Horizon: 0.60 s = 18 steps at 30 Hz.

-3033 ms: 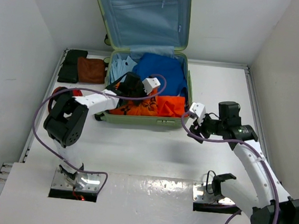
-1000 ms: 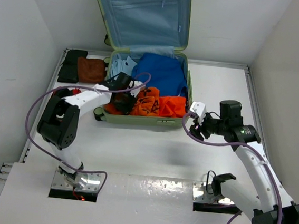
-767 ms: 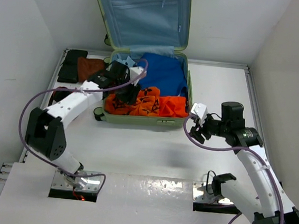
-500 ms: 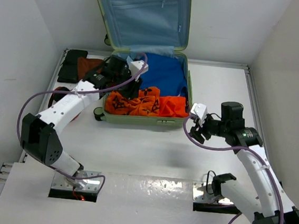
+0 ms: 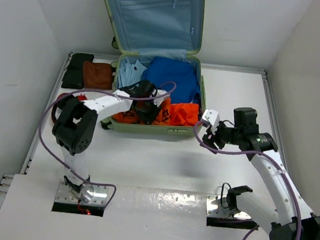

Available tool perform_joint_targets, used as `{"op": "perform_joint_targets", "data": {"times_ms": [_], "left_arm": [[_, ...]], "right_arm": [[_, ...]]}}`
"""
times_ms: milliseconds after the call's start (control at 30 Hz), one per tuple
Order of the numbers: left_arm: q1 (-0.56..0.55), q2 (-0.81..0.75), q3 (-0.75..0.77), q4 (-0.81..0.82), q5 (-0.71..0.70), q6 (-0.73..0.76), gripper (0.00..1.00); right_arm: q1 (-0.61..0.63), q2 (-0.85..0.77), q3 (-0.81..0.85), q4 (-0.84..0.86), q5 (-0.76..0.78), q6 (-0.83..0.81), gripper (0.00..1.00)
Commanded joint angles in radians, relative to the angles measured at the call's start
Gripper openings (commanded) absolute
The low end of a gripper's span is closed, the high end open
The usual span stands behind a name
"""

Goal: Pack the luggage

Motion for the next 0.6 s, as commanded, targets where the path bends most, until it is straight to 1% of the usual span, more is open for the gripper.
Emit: {"op": "perform_joint_targets", "data": {"times_ms": [0,33,67,133,167,200,233,267,300,333,367,400,433,467,500,533,567], "left_arm": [[0.014,0.039,0.038,0.017,0.006,-0.024,0.41],[0.026,0.039,0.047,0.017,0.02,-0.036,0.44],[0.027,0.039,0.062,0.017,0.049,-0.036,0.5],[0.036,-0.03,0.077,0.017,0.058,-0.036,0.56],[0.036,-0.062,0.091,0.017,0.058,-0.036,0.61],[0.036,-0.099,0.101,0.017,0.067,-0.024,0.64],[0.048,-0.178,0.113,0.017,0.067,-0.013,0.65],[0.048,-0.22,0.122,0.003,0.055,-0.013,0.65],[0.059,-0.26,0.131,0.003,0.055,-0.013,0.73],[0.068,-0.297,0.131,-0.014,0.044,-0.013,0.75],[0.089,-0.358,0.163,-0.043,0.044,-0.004,0.75],[0.103,-0.384,0.174,-0.06,0.018,-0.004,0.81],[0.121,-0.409,0.174,-0.073,0.006,-0.004,0.84],[0.141,-0.43,0.185,-0.099,-0.006,-0.013,0.86],[0.192,-0.468,0.185,-0.112,-0.028,-0.013,0.86],[0.22,-0.484,0.185,-0.126,-0.042,-0.013,0.91],[0.247,-0.498,0.185,-0.15,-0.06,-0.013,1.0]], "right_arm": [[0.006,-0.004,0.048,0.023,0.001,-0.007,0.6],[0.008,-0.004,0.045,0.016,0.001,-0.006,0.6],[0.012,-0.01,0.043,0.016,0.001,-0.007,0.6],[0.017,-0.022,0.039,0.014,-0.001,-0.004,0.6],[0.015,-0.025,0.039,0.014,-0.001,-0.006,0.6],[0.014,-0.036,0.031,0.019,-0.002,-0.007,0.6],[0.014,-0.044,0.02,0.026,-0.004,-0.004,0.6],[0.015,-0.044,0.02,0.026,-0.004,-0.004,0.6],[0.015,-0.044,0.013,0.023,-0.008,-0.004,0.6],[0.015,-0.048,0.013,0.02,-0.008,-0.006,0.6],[0.017,-0.048,0.011,0.016,-0.01,-0.004,0.6],[0.015,-0.05,0.008,0.008,-0.011,-0.013,0.6],[0.014,-0.053,0.009,0.005,-0.01,-0.016,0.6],[0.017,-0.053,0.011,0.005,-0.013,-0.018,0.6],[0.017,-0.052,0.011,0.005,-0.013,-0.019,0.6],[0.018,-0.052,0.013,0.008,-0.014,-0.021,0.6],[0.015,-0.048,0.016,0.01,-0.016,-0.019,0.6]]}}
